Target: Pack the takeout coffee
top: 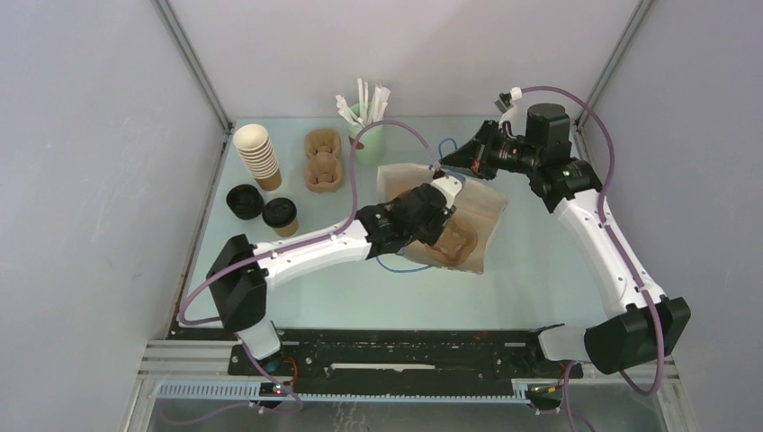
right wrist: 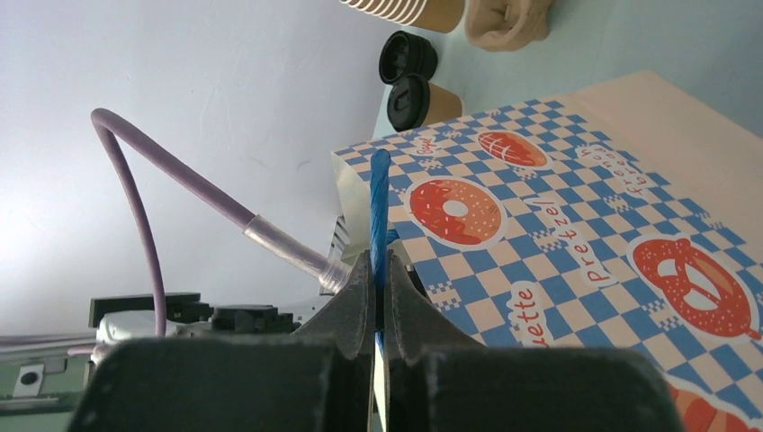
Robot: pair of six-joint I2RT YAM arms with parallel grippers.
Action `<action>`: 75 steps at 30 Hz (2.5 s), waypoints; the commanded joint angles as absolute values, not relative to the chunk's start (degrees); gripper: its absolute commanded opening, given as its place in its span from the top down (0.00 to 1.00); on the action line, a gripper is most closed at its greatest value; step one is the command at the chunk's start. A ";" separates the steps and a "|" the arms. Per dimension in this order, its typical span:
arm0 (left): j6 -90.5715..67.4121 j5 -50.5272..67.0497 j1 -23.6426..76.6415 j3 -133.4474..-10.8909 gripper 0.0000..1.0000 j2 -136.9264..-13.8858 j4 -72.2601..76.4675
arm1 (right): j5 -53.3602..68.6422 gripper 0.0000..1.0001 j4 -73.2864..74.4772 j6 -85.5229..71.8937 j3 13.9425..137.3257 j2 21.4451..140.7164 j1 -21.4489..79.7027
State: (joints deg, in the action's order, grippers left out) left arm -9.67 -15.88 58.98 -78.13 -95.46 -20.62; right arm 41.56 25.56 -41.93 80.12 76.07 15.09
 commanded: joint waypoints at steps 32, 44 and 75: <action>-17.81 -31.71 60.42 -79.90 0.56 -96.97 -18.29 | 37.35 1.00 25.67 -43.75 79.29 72.16 17.93; -14.08 -24.87 60.82 -74.56 0.12 -87.16 -18.16 | 38.17 1.00 27.08 -41.56 79.28 73.17 15.13; -48.80 3.92 43.76 -74.95 0.17 -76.00 -50.71 | 37.11 1.00 24.95 -42.87 79.29 73.61 15.73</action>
